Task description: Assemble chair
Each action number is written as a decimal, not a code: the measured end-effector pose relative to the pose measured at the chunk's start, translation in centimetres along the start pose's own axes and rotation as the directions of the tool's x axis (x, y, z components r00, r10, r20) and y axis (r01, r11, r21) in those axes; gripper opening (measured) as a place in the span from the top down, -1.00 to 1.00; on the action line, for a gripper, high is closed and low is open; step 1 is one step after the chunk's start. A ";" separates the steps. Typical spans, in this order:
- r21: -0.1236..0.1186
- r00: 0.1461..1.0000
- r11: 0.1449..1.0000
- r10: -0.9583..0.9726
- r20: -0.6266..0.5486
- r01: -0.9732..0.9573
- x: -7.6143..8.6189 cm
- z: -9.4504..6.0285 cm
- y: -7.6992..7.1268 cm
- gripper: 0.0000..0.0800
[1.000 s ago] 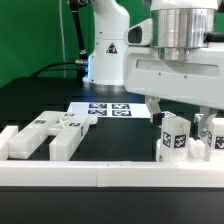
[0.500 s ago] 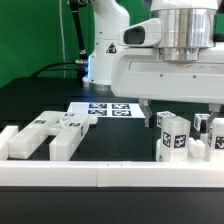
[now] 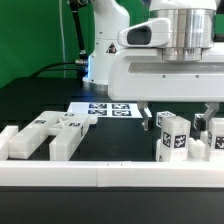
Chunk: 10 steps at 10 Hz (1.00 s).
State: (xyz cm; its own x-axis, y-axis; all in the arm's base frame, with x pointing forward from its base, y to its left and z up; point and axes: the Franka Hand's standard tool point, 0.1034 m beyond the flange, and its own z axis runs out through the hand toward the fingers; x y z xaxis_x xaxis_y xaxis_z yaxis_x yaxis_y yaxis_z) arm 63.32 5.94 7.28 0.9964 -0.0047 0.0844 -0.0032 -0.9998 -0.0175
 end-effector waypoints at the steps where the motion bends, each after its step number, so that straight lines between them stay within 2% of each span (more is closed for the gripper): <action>1: 0.000 0.998 0.998 -0.060 0.000 0.060 0.0 0.0 0.1 -0.62; 2: 0.000 0.994 0.994 -0.106 0.000 0.106 0.0 0.0 0.2 -0.62; 4: 0.000 0.995 0.995 -0.104 0.000 0.104 0.0 0.0 0.2 0.07; 5: 0.000 0.995 0.995 -0.096 0.000 0.096 0.0 0.0 0.2 0.07; 6: 0.000 0.998 0.998 -0.069 0.000 0.069 0.0 0.0 0.2 0.28; 7: 0.000 0.998 0.998 -0.067 0.000 0.067 0.0 0.0 0.2 0.28; 10: 0.002 0.992 0.992 0.126 0.008 -0.126 -0.1 0.0 0.2 0.28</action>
Offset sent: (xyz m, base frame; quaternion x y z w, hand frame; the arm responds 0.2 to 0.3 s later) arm 0.0000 0.0000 0.0000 0.0000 0.0000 0.0000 1.0000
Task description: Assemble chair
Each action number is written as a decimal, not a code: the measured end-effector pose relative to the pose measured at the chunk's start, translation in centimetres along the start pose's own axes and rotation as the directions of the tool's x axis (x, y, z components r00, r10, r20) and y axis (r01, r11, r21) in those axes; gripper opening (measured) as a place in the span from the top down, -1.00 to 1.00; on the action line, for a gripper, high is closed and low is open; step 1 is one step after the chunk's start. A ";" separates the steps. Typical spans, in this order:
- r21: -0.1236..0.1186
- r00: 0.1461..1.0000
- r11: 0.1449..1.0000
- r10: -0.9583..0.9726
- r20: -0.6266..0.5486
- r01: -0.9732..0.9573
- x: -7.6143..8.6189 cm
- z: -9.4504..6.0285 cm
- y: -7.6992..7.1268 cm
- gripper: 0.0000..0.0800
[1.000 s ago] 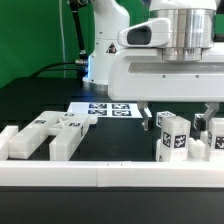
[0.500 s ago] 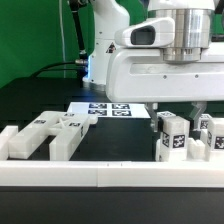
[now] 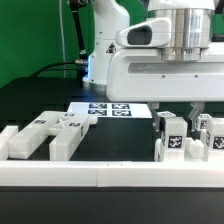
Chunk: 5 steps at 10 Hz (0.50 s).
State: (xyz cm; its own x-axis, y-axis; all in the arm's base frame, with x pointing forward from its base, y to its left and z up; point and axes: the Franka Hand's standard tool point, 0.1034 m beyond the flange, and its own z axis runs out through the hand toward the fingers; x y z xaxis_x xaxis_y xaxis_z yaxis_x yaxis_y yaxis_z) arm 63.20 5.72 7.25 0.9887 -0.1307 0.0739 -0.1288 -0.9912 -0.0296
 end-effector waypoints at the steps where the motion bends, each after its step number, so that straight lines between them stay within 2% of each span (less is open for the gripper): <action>1: -0.001 0.999 0.999 0.047 0.008 -0.047 -0.1 0.0 0.0 0.28; 3: -0.005 0.995 0.995 0.100 0.020 -0.100 -0.3 -0.1 0.3 0.27; 5: -0.022 0.975 0.976 0.219 0.041 -0.219 -0.8 -0.1 0.7 0.27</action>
Offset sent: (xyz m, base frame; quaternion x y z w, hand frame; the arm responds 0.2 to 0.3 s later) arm 0.0029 0.0003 -0.0014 0.0025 0.0044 0.1994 0.9799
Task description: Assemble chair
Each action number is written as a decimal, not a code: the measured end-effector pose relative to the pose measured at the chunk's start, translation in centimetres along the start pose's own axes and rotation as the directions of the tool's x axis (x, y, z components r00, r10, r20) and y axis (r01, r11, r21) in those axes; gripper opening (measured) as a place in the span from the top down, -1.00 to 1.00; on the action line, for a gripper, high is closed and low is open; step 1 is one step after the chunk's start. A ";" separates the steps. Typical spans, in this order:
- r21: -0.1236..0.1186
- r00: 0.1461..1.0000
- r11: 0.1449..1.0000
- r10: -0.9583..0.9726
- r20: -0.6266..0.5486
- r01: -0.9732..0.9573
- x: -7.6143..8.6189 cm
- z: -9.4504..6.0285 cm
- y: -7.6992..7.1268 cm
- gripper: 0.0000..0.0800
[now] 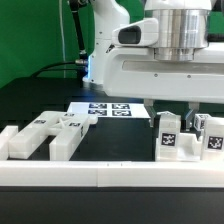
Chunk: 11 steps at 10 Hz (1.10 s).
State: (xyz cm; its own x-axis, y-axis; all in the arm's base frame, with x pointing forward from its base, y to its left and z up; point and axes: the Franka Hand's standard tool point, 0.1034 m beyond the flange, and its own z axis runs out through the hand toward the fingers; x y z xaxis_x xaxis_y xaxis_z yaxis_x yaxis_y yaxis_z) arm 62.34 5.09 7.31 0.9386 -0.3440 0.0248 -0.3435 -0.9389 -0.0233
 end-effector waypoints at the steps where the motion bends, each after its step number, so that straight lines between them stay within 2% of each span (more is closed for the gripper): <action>1: -0.001 1.000 1.000 0.013 0.001 -0.013 0.0 0.0 0.1 0.27; 3: -0.001 1.000 1.000 0.011 0.001 -0.011 0.0 0.1 0.1 -0.35; 4: -0.001 1.000 1.000 0.011 0.001 -0.011 0.0 0.1 0.1 -0.54; 7: 0.017 0.999 1.000 -0.023 -0.026 0.024 0.6 -1.9 -0.1 -0.62; 9: 0.028 0.997 0.999 -0.044 -0.064 0.046 0.0 -2.4 0.2 -0.62; 11: 0.030 0.997 0.999 -0.039 -0.069 0.042 -1.1 -2.2 0.5 -0.62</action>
Offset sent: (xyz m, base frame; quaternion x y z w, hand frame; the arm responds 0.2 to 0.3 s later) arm 0.0000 0.0000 0.0000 0.0000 0.0000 0.0000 1.0000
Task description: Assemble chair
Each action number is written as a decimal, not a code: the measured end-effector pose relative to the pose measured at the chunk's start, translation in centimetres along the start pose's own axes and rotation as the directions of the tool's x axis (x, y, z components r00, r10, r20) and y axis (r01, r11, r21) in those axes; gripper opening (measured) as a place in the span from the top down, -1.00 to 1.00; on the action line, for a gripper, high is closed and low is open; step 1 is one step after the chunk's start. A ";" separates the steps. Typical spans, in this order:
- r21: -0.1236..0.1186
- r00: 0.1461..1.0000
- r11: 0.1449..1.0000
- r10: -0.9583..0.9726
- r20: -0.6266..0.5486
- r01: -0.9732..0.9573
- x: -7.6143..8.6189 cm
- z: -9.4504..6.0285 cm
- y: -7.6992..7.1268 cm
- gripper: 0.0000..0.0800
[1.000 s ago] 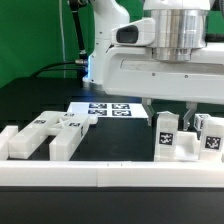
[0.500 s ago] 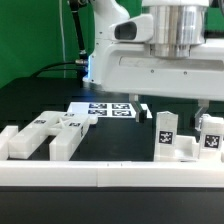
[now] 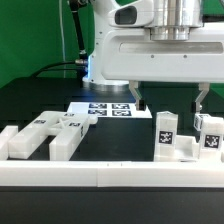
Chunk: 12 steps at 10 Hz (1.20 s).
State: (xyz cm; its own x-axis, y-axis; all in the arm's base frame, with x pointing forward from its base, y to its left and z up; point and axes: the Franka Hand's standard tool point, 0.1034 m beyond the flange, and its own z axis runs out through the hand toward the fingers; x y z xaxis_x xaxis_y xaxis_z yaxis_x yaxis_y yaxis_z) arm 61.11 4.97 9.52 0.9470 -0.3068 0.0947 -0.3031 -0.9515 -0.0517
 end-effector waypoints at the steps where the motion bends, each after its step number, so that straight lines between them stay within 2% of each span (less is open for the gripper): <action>1: 0.000 1.000 1.000 -0.001 0.000 0.001 0.0 0.0 0.0 -0.62; 4: -0.001 1.000 1.000 -0.003 -0.003 0.003 0.0 0.2 0.0 -0.62; 8: -0.004 0.995 0.999 -0.036 -0.092 0.036 -2.9 2.5 -0.1 -0.62; 12: -0.025 0.993 0.998 -0.053 -0.101 0.051 -3.9 5.3 0.3 -0.62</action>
Offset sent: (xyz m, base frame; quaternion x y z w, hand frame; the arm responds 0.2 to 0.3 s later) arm 0.0000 0.0000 0.0000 0.0000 0.0000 0.0000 1.0000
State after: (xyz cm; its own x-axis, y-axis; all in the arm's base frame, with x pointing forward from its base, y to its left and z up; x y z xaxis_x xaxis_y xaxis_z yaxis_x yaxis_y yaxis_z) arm 57.90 6.02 3.82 0.9463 -0.2560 0.1974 -0.2569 -0.9662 -0.0216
